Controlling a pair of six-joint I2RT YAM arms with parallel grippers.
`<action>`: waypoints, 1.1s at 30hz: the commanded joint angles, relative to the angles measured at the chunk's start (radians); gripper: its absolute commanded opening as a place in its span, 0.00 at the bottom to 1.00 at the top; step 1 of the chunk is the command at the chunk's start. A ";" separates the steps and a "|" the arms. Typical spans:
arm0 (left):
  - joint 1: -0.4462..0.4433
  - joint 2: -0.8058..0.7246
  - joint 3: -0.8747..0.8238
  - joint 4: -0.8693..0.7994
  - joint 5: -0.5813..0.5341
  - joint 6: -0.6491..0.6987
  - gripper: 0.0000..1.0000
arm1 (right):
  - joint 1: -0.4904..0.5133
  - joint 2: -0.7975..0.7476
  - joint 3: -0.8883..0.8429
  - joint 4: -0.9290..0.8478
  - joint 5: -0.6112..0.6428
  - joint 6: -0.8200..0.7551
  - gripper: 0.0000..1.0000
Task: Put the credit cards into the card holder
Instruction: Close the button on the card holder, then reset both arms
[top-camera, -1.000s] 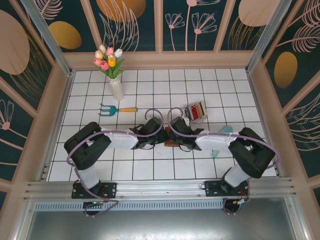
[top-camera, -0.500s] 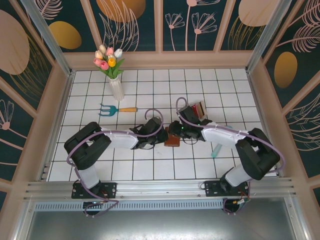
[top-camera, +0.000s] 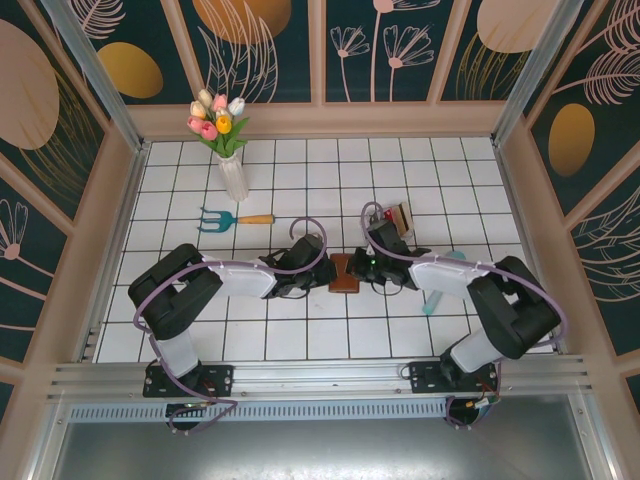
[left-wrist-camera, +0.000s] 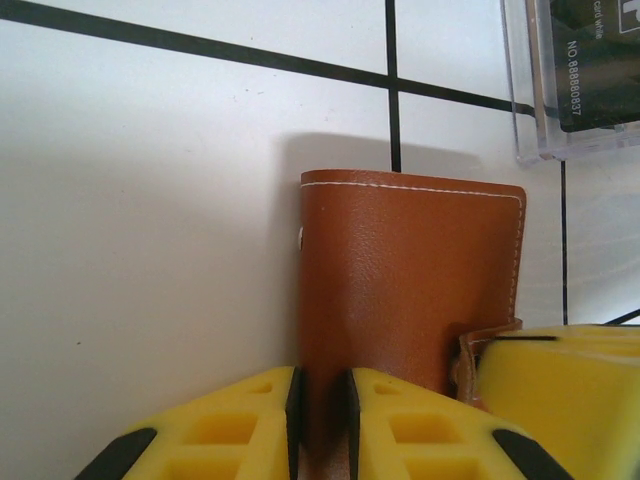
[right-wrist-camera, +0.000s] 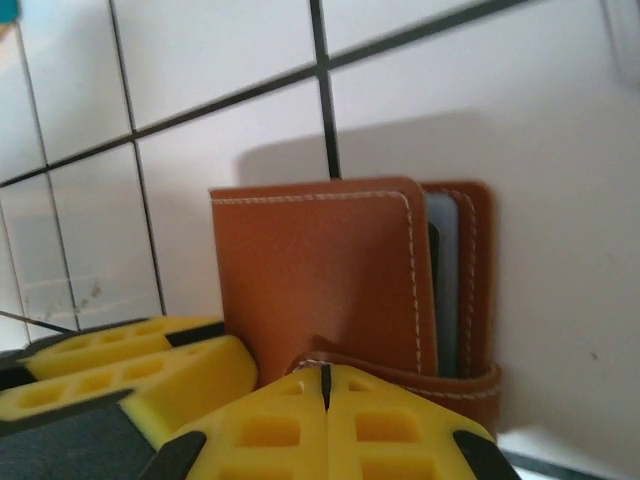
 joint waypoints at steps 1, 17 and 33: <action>-0.009 0.037 -0.007 -0.067 0.011 0.022 0.21 | 0.002 0.059 -0.043 -0.068 0.042 -0.005 0.00; -0.009 -0.242 0.002 -0.154 -0.201 0.102 0.45 | -0.082 -0.552 0.057 -0.359 0.861 -0.138 0.73; 0.396 -0.696 -0.317 -0.109 -0.862 0.411 0.98 | -0.533 -0.429 -0.440 0.734 0.557 -0.753 0.88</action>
